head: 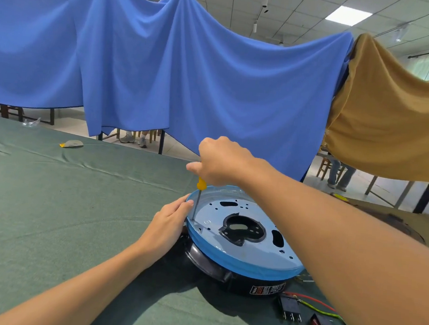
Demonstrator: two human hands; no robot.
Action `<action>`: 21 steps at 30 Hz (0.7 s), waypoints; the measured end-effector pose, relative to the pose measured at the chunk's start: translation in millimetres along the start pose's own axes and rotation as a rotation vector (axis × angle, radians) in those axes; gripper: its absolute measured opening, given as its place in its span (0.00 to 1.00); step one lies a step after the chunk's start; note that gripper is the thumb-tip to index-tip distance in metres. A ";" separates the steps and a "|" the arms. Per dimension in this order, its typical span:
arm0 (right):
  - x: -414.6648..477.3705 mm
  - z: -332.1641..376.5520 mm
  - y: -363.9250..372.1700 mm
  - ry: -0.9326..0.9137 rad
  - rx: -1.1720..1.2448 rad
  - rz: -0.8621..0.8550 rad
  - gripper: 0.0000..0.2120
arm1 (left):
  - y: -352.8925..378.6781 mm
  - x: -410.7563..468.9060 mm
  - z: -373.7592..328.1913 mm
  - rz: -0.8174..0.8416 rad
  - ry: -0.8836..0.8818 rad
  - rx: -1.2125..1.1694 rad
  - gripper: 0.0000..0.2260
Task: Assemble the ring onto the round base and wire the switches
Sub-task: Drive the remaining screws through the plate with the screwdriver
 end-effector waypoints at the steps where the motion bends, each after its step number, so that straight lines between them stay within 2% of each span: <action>1: 1.3 0.4 -3.2 0.012 -0.011 0.047 0.19 | 0.0 -0.7 -1.2 0.001 -0.003 0.002 0.15; 4: 3.8 3.8 -16.6 -0.002 -0.027 0.253 0.11 | 0.2 -1.4 -4.2 -0.001 -0.018 0.008 0.16; 6: 3.5 7.1 -17.0 -0.027 0.004 0.228 0.09 | 0.3 -1.0 -5.4 -0.006 -0.044 0.014 0.16; 10: -4.3 1.1 -1.9 0.029 0.201 0.064 0.09 | -1.2 -0.1 -13.7 -0.034 -0.149 0.031 0.18; 12: -10.6 -14.4 -1.4 0.089 0.250 -0.008 0.09 | -3.3 1.2 -22.1 -0.028 -0.255 0.037 0.19; 16: -40.7 -63.3 -1.3 0.273 0.456 -0.268 0.11 | 0.4 2.4 -39.6 -0.029 -0.444 0.007 0.04; 21: -100.5 -119.8 23.6 0.478 0.614 -0.546 0.10 | 4.5 1.0 -45.7 -0.065 -0.591 -0.074 0.13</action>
Point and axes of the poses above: each hand's wrist, its own x-axis towards the middle knuckle, its own y-axis out of the palm, z = x × y, the point moved 1 cm from there along x, towards the middle knuckle, and after that the axes turned 4 degrees about x, right-handed, at the moved point
